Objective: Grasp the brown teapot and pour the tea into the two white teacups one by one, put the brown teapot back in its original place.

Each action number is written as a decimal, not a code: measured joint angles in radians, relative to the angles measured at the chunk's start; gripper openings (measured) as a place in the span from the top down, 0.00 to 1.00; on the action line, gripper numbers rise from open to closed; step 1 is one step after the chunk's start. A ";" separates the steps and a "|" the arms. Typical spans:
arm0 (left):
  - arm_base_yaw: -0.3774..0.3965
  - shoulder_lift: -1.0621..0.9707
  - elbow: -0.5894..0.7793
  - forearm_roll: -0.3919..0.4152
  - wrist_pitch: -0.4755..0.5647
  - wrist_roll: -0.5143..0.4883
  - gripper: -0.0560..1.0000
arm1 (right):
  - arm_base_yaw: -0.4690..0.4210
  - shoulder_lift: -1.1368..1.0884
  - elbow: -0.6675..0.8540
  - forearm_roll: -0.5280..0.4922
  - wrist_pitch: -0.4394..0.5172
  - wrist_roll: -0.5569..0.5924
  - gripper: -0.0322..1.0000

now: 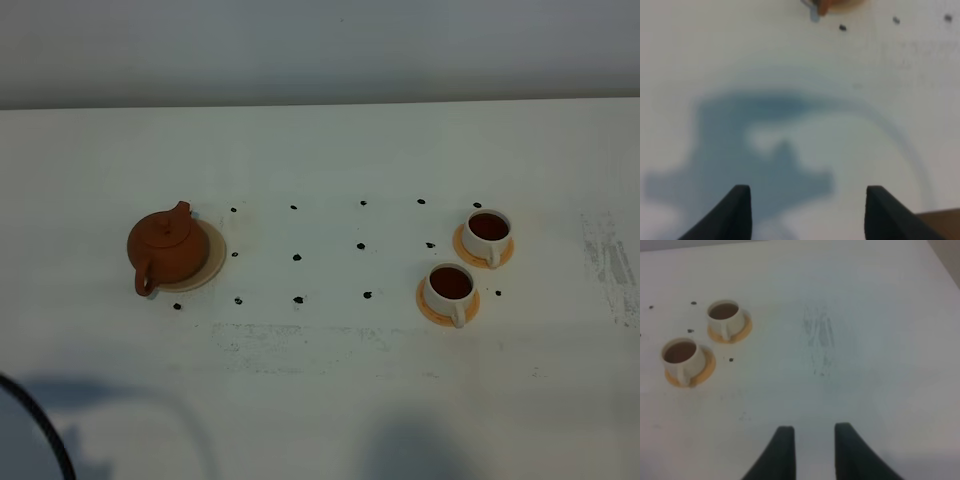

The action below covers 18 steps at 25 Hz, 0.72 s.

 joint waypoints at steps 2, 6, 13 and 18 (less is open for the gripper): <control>0.051 -0.067 0.001 -0.016 0.027 0.026 0.49 | 0.000 0.000 0.000 0.000 0.000 0.000 0.76; 0.097 -0.188 0.001 -0.021 0.062 0.027 0.49 | 0.000 0.000 0.000 0.000 0.000 0.000 0.76; 0.099 -0.345 0.027 -0.002 0.124 -0.007 0.49 | 0.000 0.000 0.000 0.000 0.000 0.000 0.76; 0.099 -0.369 0.027 -0.001 0.127 -0.008 0.49 | 0.000 0.000 0.000 0.000 0.000 0.000 0.76</control>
